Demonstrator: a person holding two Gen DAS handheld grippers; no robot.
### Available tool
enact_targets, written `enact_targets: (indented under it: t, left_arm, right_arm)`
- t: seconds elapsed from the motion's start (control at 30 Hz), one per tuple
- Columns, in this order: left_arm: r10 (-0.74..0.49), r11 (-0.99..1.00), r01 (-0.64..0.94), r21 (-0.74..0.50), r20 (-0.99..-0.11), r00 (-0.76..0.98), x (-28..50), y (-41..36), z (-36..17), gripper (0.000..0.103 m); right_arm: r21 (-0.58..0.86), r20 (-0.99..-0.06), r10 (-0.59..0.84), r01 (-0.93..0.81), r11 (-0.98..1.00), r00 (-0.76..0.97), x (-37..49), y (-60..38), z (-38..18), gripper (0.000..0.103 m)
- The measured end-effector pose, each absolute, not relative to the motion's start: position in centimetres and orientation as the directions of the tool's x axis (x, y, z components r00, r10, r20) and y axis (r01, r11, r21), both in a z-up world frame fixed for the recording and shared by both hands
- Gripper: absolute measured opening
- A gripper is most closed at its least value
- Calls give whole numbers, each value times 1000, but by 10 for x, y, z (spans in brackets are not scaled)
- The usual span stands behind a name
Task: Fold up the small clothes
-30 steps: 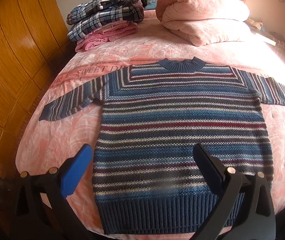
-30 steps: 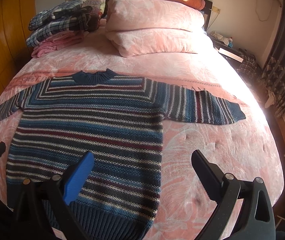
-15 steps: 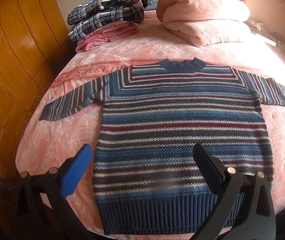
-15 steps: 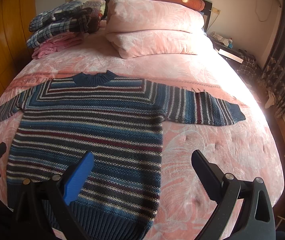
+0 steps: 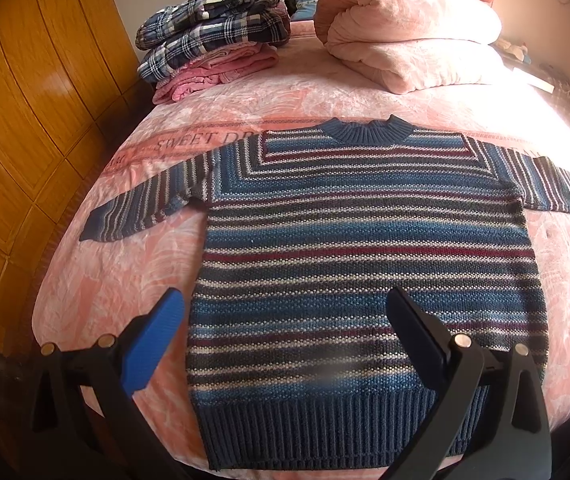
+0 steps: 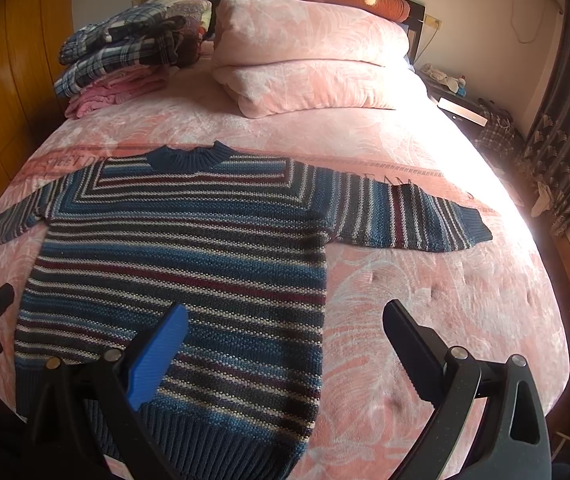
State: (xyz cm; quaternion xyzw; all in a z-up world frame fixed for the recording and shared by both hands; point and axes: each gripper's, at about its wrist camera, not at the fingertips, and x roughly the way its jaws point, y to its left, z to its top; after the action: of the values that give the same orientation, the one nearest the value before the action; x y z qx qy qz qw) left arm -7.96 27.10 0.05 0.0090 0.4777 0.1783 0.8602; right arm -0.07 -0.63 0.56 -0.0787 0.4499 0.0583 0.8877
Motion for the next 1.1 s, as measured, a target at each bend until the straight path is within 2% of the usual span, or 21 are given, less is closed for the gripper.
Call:
enact_targets:
  t: [0.7,0.87,1.0,1.1]
  left_arm:
    - [307,938,-297,178,-824,477,-79,271,-1,100]
    - [284,938,-314,145,-839,464,-68,269,0,100]
    - [278,935,-328,131,-847,453,-38,264,1,100]
    - [273,932,-338,128,-861,428,-3,260,-3,100]
  right_arm:
    - [-69,-811,48,-176,982,583,1,-8,2,99]
    - [28,-831,131,-195,980,540,7,-13,-1,99]
    - [49,-857,127,-167,985,499,37,-32,-4,99]
    - [44,-881,79,-85,995,467,83,-68,-6,99]
